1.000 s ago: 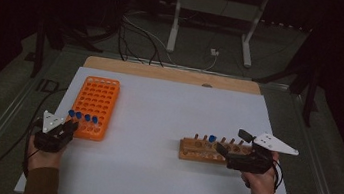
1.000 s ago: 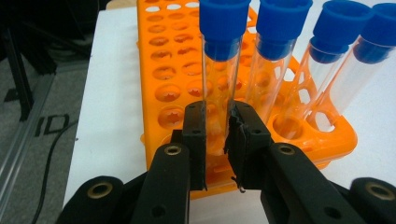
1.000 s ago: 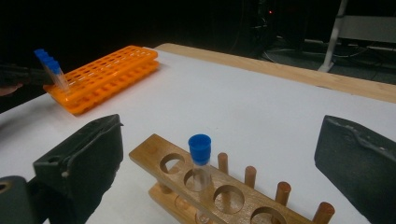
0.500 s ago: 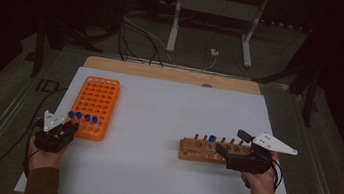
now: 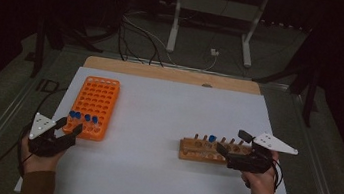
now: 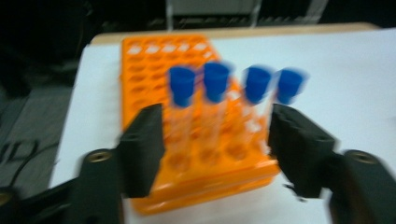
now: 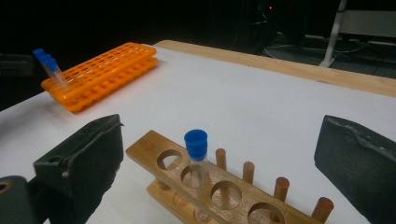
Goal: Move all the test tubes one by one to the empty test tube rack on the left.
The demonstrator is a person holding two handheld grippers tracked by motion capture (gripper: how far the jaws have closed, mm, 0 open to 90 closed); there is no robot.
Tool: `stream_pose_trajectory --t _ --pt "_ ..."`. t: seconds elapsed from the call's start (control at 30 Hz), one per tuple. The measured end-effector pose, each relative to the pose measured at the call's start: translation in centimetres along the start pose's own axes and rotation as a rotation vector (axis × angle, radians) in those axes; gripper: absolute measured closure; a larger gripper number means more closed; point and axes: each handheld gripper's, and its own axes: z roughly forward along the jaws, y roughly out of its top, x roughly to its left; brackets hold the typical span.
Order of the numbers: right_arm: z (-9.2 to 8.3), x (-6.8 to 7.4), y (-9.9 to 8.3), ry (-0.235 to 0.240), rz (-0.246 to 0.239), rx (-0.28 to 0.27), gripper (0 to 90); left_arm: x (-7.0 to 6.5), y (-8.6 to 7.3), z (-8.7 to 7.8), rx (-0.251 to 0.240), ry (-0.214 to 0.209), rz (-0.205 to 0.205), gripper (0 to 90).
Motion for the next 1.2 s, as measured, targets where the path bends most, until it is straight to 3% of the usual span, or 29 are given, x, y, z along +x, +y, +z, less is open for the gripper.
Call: stream_pose_trajectory --t 0.1,0.2,0.4,0.83,0.97,1.2 --pt "0.2 -0.1 -0.1 -0.001 0.003 0.005 2.3 -0.6 0.4 -0.3 -0.034 -0.038 -0.006 26.9" --pt "0.5 -0.1 -0.3 0.014 0.013 0.015 6.6 -1.4 0.7 -0.2 -0.031 -0.071 -0.005 18.1" --pt "1.7 0.5 -0.7 0.019 -0.022 0.060 17.5 -3.4 1.4 0.1 -0.027 -0.091 0.037 1.7" --pt "4.8 1.0 -2.1 0.006 -0.044 0.148 67.3 -6.0 2.0 0.9 -0.043 -0.147 0.051 0.4" --pt "5.0 1.5 -2.3 -0.013 -0.084 0.161 74.7 -6.7 2.0 1.3 -0.031 -0.172 0.056 0.5" --pt "4.9 1.8 -2.4 -0.019 -0.094 0.165 77.4 -8.1 2.4 2.0 -0.017 -0.217 0.066 0.5"
